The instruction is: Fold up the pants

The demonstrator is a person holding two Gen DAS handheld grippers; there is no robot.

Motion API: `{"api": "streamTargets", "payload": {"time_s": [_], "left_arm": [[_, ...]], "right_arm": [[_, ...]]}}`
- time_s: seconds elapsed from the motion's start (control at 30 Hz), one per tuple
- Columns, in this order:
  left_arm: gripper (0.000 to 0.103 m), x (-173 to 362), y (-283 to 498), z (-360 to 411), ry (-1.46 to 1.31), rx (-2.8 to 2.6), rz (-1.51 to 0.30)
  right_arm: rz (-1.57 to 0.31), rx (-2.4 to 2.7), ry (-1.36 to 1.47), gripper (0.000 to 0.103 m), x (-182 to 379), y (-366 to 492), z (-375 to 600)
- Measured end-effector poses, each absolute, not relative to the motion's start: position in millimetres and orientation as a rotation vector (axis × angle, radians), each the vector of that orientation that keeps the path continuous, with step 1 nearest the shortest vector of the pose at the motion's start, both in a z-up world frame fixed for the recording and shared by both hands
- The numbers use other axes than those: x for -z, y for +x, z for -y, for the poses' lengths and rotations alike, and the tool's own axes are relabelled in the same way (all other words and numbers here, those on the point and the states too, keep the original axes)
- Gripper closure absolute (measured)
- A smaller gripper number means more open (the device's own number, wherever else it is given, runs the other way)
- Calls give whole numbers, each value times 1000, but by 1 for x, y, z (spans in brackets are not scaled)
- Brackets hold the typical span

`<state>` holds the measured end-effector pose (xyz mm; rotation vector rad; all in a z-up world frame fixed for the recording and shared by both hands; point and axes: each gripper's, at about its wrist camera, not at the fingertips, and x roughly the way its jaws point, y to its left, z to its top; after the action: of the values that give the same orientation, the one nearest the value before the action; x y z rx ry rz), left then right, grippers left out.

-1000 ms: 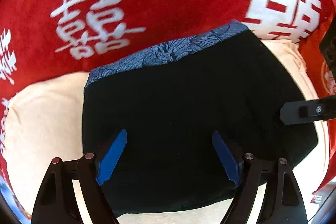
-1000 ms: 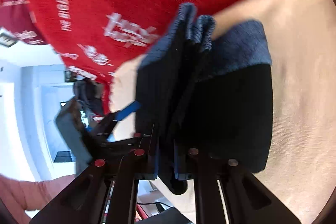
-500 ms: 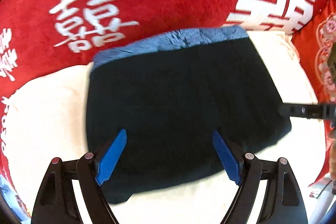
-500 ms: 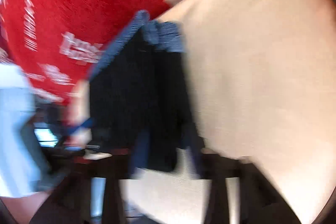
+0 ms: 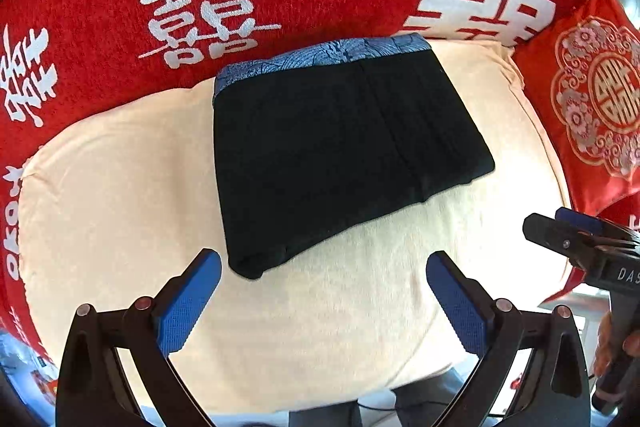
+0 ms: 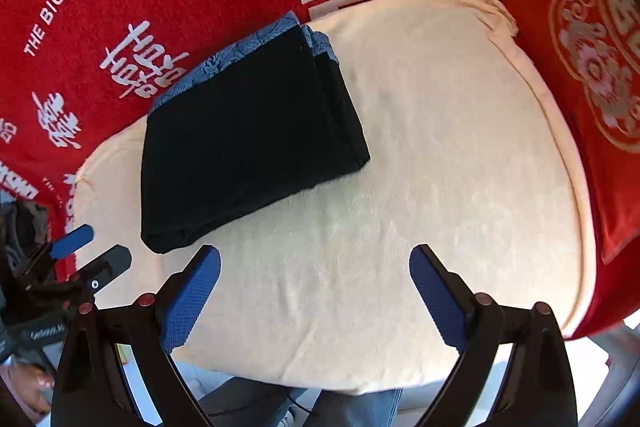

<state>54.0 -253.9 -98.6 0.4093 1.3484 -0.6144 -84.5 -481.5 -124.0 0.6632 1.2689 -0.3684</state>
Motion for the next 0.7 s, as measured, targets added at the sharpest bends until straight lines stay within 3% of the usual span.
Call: {"api": "streamTargets", "payload": {"time_s": [0.37,0.7], "left_arm": [[0,56,41,235,449,677,-1275],[0,72,64,210,400,614,-1352]], "right_arm": [[-1337,382,600,0,87,-98,445],[-1379,384,596,0,90,-110,442]]}}
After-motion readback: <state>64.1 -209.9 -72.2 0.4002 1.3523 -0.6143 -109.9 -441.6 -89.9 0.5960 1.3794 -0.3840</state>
